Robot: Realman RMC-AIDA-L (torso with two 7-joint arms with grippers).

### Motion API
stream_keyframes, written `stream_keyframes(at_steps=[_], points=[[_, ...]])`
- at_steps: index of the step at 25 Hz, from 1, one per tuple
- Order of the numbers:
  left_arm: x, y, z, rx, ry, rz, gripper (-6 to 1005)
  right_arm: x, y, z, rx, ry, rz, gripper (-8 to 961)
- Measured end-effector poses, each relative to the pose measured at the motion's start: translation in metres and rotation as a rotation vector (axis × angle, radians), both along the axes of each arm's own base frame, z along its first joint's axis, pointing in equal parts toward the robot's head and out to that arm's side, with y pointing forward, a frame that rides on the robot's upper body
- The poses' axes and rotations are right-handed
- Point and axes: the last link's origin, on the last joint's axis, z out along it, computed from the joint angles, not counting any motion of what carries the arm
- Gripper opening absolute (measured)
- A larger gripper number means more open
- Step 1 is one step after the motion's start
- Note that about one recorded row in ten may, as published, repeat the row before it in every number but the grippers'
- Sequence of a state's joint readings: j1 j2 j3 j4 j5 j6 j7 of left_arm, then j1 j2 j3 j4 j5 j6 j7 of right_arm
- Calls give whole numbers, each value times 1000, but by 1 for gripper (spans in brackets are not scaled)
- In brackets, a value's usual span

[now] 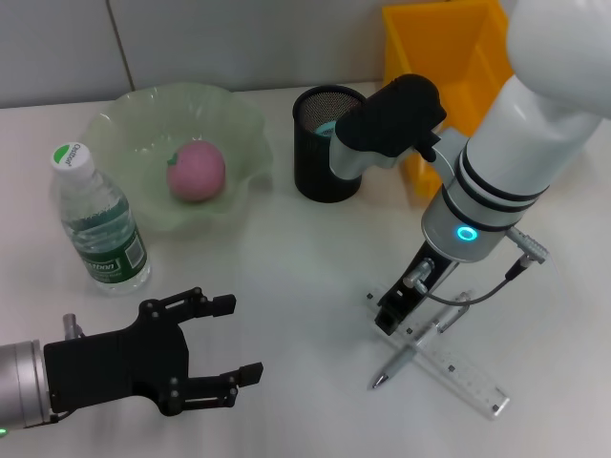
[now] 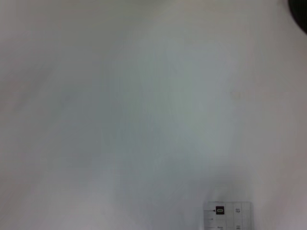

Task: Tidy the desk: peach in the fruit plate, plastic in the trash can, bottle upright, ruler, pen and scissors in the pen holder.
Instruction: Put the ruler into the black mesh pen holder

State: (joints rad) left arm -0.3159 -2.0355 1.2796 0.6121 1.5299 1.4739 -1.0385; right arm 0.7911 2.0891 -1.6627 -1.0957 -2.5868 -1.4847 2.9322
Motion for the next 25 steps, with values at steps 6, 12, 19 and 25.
stream_keyframes(at_steps=[6,12,19,25], points=[[0,0,1,0,-4,-1,849,-12,3,8,7,76,6,373],[0,-1,1,-1,-4,0,849,-27,9,30,54,158,49,372],[-1,0,2,1,-5,0,849,-42,11,49,92,205,107,372],[-1,1,5,11,-12,3,849,-53,15,67,150,250,175,372]])
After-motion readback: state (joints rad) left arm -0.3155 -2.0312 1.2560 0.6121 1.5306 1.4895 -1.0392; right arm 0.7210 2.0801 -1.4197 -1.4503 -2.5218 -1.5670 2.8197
